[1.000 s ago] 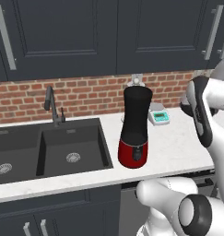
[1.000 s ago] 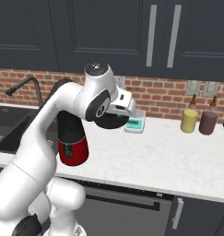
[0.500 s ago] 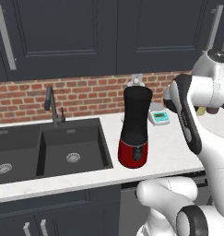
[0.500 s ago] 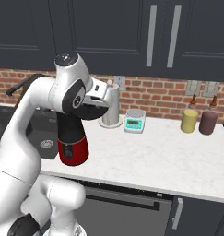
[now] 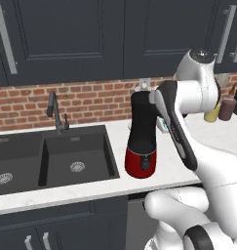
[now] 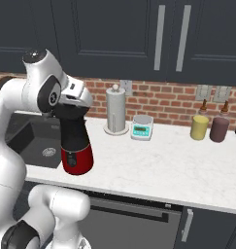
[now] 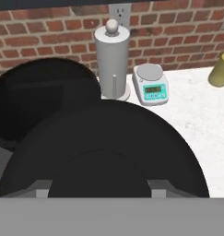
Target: Close the lid blender by securely placing the lid on top.
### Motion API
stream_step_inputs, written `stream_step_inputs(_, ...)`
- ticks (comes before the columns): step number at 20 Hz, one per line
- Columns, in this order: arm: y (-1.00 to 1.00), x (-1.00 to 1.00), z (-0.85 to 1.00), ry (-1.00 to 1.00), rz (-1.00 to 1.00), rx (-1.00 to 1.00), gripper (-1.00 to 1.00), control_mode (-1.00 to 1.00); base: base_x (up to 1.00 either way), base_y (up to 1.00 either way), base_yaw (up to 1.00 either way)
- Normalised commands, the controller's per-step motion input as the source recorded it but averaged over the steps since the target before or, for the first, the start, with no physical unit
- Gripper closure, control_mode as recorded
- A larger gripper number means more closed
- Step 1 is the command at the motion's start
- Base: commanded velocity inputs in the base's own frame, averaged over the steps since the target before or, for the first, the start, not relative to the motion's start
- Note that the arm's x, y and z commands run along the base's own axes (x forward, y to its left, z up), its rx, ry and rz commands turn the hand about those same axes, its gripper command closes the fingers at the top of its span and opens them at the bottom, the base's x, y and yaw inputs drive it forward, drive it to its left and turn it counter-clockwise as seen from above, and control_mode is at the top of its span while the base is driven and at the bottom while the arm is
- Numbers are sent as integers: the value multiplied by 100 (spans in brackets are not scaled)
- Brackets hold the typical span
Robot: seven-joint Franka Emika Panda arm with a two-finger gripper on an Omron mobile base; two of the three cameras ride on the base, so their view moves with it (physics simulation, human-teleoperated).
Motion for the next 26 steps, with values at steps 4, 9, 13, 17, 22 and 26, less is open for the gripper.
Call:
stream_step_inputs(4, 60, 0, 27, 0, 0, 0, 100, -100, 0, 0, 0)
stream_step_inputs(9, 36, 5, 16, 0, 0, 0, 100, -100, 0, 0, 0)
stream_step_inputs(13, 3, 8, 1, 0, 0, 1, 100, -100, 0, 0, 0)
stream_step_inputs(17, 0, 10, 0, 0, 0, 3, 100, -100, 0, 0, 0)
stream_step_inputs(22, -2, 22, -5, 0, 0, 5, 100, -100, 0, 0, 0)
stream_step_inputs(26, 0, 23, -11, 0, 0, 1, 100, -100, 0, 0, 0)
